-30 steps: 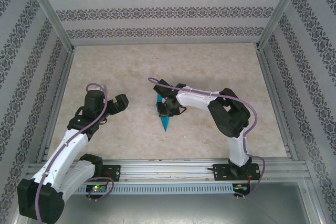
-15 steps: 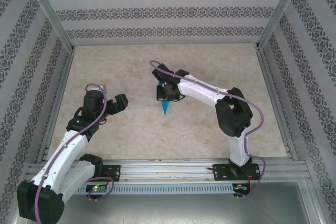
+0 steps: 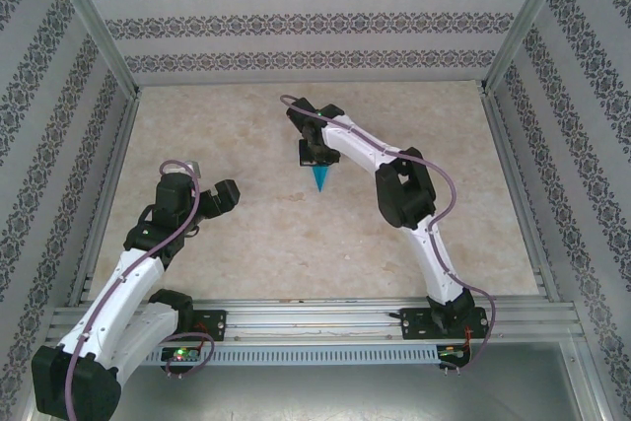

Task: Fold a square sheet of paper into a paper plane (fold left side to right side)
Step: Place the paper plane at the center of the table.

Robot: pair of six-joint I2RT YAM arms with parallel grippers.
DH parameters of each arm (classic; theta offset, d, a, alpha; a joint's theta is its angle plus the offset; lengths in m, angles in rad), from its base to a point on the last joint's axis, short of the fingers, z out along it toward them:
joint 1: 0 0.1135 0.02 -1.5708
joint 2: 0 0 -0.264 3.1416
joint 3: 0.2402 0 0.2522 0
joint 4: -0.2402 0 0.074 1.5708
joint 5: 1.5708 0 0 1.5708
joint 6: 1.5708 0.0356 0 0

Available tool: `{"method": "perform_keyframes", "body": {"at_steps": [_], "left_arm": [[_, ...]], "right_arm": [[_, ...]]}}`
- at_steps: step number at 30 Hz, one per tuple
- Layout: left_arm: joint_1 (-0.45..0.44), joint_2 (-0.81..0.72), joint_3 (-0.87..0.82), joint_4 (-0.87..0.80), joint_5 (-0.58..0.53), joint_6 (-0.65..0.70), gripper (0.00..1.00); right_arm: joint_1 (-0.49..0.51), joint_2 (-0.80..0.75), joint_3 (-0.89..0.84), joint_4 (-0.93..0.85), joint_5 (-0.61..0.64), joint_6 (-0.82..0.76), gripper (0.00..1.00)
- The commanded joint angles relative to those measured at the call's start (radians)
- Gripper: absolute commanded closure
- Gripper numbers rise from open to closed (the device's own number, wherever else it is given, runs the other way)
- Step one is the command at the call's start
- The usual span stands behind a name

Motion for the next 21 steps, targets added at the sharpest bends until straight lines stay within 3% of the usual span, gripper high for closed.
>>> {"method": "perform_keyframes", "body": {"at_steps": [1, 17, 21], "left_arm": [[0.019, -0.009, -0.002, -0.01, 0.003, 0.027, 0.0], [0.019, -0.003, 0.015, -0.016, 0.02, 0.016, 0.0], [0.019, 0.002, 0.021, -0.016, 0.02, 0.016, 0.0]], "right_arm": [[0.0, 0.026, 0.053, -0.076, 0.025, -0.032, 1.0], [-0.014, 0.08, 0.043, -0.063, -0.002, -0.02, 1.0], [-0.017, 0.079, 0.018, -0.045, -0.014, -0.009, 0.95]]}}
